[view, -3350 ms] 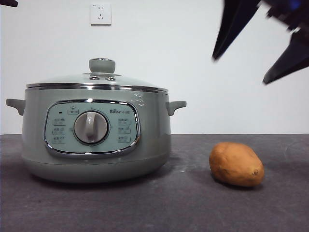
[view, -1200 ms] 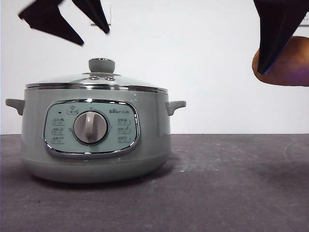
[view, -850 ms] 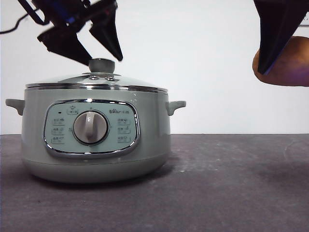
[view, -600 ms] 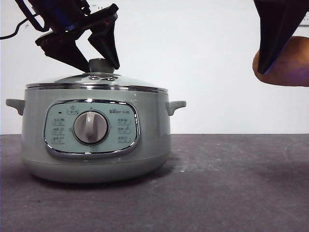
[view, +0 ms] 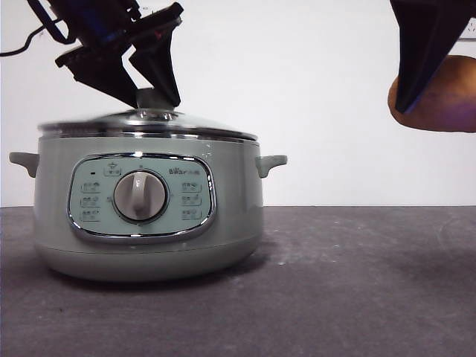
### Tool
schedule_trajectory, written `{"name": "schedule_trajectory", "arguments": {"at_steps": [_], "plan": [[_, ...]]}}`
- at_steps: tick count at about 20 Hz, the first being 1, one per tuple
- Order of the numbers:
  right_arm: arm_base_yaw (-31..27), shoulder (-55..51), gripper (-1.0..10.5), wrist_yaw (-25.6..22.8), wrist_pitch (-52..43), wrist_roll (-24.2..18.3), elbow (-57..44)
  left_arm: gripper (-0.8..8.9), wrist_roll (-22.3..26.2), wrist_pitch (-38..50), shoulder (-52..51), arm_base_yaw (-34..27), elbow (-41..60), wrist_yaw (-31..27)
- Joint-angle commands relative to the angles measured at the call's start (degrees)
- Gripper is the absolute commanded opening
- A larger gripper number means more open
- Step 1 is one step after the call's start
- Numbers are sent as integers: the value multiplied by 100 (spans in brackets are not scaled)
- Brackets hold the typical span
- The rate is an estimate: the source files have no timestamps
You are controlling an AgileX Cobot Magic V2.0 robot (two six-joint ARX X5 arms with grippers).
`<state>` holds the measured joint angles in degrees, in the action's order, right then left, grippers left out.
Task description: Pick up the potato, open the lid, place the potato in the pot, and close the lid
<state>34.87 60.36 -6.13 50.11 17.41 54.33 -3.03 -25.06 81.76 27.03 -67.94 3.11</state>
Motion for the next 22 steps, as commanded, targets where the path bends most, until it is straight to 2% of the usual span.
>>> {"name": "schedule_trajectory", "arguments": {"at_steps": [1,2,6,10,13,17,22], "plan": [[9,-2,-12,26,-166,68,61,-9,33,164,-160,2,-409,-9],[9,0,-12,79,-197,66,105,-8,48,48,-210,2,-553,-9],[9,17,-12,903,-723,-46,378,-9,304,-557,-584,2,-1185,-35],[35,479,-12,1338,-1080,-168,970,-8,409,-1104,-1272,2,-1648,-348],[144,1220,-12,1523,-1064,-472,1646,-9,490,-1558,-1845,2,-1893,-695],[431,2524,-12,1526,-992,-911,2798,-9,612,-2013,-2682,2,-1976,-1368],[732,4295,-12,1519,-238,-1574,4640,-8,612,-2402,-3434,2,-1976,-1714]]}}
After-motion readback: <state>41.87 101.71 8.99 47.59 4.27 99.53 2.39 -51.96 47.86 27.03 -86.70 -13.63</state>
